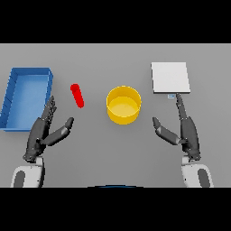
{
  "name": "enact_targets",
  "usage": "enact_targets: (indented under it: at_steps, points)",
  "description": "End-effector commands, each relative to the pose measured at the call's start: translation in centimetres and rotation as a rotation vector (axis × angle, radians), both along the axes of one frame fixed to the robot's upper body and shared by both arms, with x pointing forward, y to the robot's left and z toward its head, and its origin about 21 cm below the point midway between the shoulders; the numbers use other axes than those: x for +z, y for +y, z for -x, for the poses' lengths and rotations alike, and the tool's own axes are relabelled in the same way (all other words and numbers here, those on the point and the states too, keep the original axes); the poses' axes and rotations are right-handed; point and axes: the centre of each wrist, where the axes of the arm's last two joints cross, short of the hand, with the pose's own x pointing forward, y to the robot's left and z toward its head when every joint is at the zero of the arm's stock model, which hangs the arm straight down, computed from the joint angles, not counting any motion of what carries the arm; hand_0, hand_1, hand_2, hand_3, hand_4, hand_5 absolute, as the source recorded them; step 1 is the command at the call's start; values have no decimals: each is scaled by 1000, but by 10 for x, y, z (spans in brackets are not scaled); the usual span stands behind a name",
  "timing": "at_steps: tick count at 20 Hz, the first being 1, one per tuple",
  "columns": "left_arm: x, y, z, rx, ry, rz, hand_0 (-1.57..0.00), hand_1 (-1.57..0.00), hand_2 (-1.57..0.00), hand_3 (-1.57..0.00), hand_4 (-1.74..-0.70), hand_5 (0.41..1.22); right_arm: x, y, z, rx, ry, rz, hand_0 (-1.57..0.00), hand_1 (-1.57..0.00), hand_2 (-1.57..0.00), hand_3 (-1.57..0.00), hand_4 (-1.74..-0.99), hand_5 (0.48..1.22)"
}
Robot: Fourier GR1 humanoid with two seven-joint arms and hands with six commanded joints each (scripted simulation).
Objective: Pick up the red beaker and tilt it to pour out 1 green nut into yellow bowl. Pick up the yellow bowl and place it on the metallic measuring scale.
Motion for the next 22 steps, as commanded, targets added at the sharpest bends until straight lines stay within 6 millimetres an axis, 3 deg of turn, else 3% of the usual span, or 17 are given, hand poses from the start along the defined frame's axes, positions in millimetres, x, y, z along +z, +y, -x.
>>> enact_targets:
  at_steps: [1,3,5,9,15,22]
  points:
    - [0,-3,-1,-4,7,-10,1,1,1,1,-1161,602,4,0,-1,4,-5,-17,1,1,1,1,-1192,600]
    - [-4,-2,-5,-9,2,-21,1,1,1,1,-1163,604,3,-1,-1,12,9,-42,1,1,1,1,-1212,607]
    - [-12,-15,-20,-28,21,-22,1,1,1,1,-1191,611,4,-3,4,27,-11,-30,1,1,1,1,-1230,617]
    - [-25,-19,-42,-20,8,-63,1,1,1,1,-1227,629,10,-1,0,35,-24,-36,1,1,1,1,-1260,633]
    - [-31,-24,-78,-27,15,-77,1,1,1,1,-1267,673,7,-5,0,35,-24,-45,1,1,1,1,-1274,635]
    - [-33,-32,-105,-46,25,-95,1,1,1,1,-1298,691,7,-4,-1,34,-10,-47,1,1,1,1,-1272,644]
